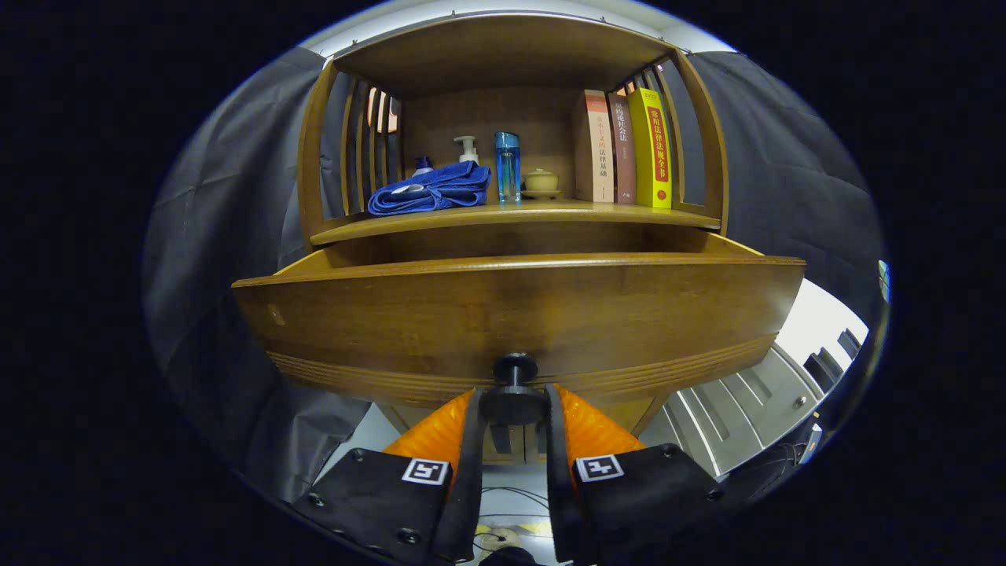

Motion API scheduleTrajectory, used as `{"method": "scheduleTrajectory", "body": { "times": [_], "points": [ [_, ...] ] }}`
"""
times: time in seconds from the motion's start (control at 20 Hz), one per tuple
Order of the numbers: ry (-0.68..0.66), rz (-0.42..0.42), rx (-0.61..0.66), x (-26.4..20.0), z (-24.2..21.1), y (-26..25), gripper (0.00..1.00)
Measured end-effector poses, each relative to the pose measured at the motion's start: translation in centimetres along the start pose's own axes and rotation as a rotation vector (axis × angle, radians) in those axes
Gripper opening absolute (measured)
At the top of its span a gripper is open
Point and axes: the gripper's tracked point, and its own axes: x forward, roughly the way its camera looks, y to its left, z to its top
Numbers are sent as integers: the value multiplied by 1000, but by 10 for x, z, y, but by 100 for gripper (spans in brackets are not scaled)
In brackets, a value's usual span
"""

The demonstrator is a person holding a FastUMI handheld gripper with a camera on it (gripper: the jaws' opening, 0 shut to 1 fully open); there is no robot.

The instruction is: Pull open the drawer, take out the items inside it, and place them on the countertop above the cabinet.

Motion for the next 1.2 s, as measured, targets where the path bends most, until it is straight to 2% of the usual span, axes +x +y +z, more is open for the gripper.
{"method": "scheduleTrajectory", "body": {
  "times": [0.1, 0.3, 0.45, 0.95, 1.2],
  "points": [
    [-3, 4, 2, -3, 1, 0, 40],
    [-15, 16, -23, -5, -1, 2, 39],
    [-9, 13, -40, -15, -4, 2, 32],
    [47, 10, -42, -68, -27, -3, 32],
    [50, 7, -50, -74, -28, -7, 32]
  ]
}}
